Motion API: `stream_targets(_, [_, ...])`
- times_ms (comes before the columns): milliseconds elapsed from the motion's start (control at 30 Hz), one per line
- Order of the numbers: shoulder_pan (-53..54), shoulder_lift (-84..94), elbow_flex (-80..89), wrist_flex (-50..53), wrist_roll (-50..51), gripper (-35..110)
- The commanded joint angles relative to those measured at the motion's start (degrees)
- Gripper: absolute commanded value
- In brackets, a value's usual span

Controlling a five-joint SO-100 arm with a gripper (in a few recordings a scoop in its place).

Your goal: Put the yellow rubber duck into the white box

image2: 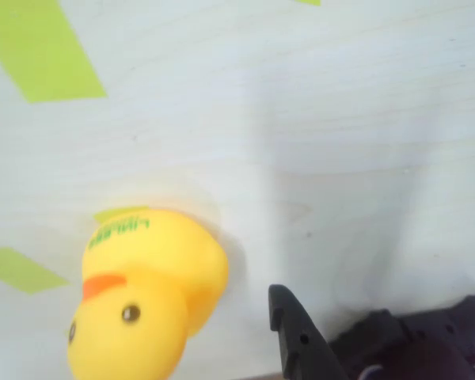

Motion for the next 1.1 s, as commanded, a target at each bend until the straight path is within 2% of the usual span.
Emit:
stream_targets(0, [-1.85, 0.44, -1.76, -1.41, 0.35, 61])
stream_targets(700, [-4.22, 0.7, 6.94, -7.65, 2.37, 58])
stream_targets(1067, [-5.36, -0.09, 6.33, -9.14, 5.1, 44])
